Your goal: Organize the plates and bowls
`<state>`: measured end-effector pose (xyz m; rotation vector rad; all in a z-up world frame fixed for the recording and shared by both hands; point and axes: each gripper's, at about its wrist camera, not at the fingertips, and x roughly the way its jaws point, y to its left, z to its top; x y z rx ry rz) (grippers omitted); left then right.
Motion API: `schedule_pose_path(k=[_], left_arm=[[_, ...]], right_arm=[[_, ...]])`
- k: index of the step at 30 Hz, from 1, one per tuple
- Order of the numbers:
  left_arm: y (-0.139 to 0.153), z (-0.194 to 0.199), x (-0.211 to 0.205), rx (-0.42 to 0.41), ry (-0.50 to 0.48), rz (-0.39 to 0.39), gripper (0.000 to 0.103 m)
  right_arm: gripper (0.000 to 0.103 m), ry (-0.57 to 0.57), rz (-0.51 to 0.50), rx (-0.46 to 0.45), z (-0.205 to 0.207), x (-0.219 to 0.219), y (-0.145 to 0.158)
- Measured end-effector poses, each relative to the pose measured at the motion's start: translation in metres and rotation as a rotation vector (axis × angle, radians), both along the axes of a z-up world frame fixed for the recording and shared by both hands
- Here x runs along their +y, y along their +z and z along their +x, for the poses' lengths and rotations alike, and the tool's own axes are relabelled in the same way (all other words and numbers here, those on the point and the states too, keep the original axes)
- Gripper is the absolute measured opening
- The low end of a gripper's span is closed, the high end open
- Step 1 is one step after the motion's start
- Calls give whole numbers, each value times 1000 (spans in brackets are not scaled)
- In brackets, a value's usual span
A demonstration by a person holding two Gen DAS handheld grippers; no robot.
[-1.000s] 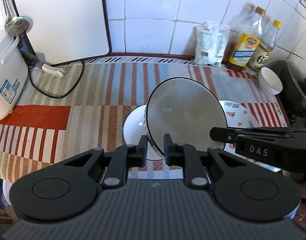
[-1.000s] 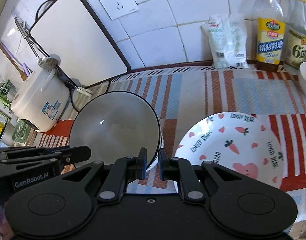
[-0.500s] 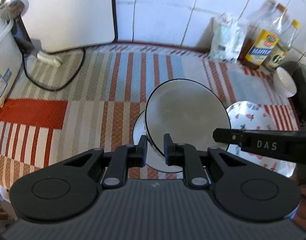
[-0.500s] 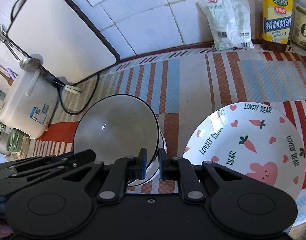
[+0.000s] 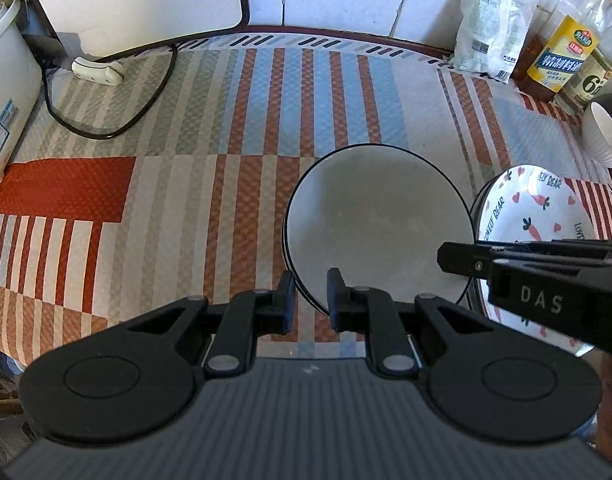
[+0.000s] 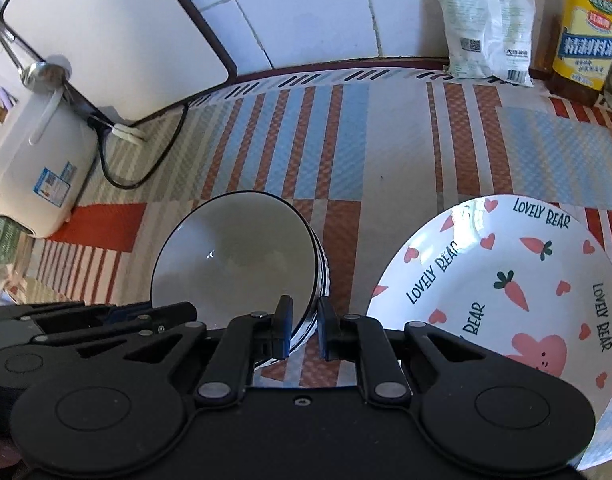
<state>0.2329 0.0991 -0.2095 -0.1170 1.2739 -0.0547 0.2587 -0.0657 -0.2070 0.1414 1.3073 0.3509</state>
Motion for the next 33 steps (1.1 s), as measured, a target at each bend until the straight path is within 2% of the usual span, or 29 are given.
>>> schedule_pose_path(k=[9,11,13,18,25,33], left_arm=[[-5,9,-2,42,15,11,19],[-5,9,-1,43,21,9,25],[-3,9,0,31,26,8,37],[10,8,0,-11,29,27,45],[35,-5,-4,-62,14,43,45],[72,-34,-11,-109,-30,40,47]], right_arm=[[23,79,-65,-89,-3,12,-1],[26,85,-64,-95,-4,12,-1],[28,81,-50,-101,-5,10,-1],[33,56,-24,-129,-8,3,4],[35,49,34,-202,-20,-7,24],[36,90,10,-338,-49,-24,58]])
